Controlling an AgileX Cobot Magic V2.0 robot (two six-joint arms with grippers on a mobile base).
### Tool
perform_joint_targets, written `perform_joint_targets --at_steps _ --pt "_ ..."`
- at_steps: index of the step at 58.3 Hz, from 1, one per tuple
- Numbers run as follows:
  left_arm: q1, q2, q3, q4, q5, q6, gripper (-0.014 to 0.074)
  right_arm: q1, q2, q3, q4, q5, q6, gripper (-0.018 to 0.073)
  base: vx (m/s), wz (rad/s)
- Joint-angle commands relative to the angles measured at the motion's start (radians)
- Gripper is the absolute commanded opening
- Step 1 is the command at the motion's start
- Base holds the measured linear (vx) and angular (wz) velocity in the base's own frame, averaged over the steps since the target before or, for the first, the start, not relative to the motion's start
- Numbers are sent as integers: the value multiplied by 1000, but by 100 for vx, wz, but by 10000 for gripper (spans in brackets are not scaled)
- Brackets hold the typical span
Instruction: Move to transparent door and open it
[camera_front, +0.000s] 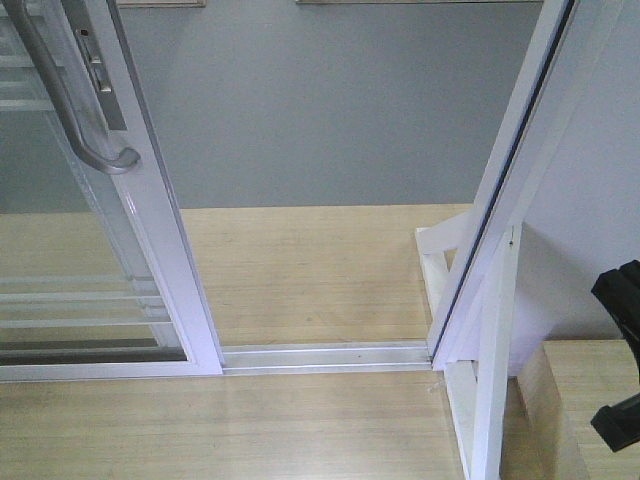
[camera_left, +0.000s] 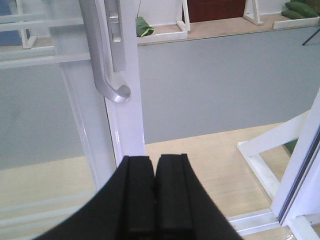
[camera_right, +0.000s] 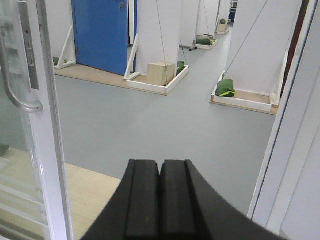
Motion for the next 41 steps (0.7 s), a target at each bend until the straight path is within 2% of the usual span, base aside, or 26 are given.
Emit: perform_joint_targets --at_steps 1,12,22,41 --pt "-3 10 -26 -18 -127 -13 -7 -2 20 -31 12 -78 -3 -5 0 0" --pt "-3 10 -27 -24 -157 -139 -7 -2 20 -31 27 -78 -4 -5 0 0" --pt "-3 10 -27 -23 -122 -145 -6 -2 20 -31 27 -78 -4 -5 0 0" --pt "-3 10 -27 -16 -124 -139 -6 -2 20 -31 27 -78 -4 -5 0 0"
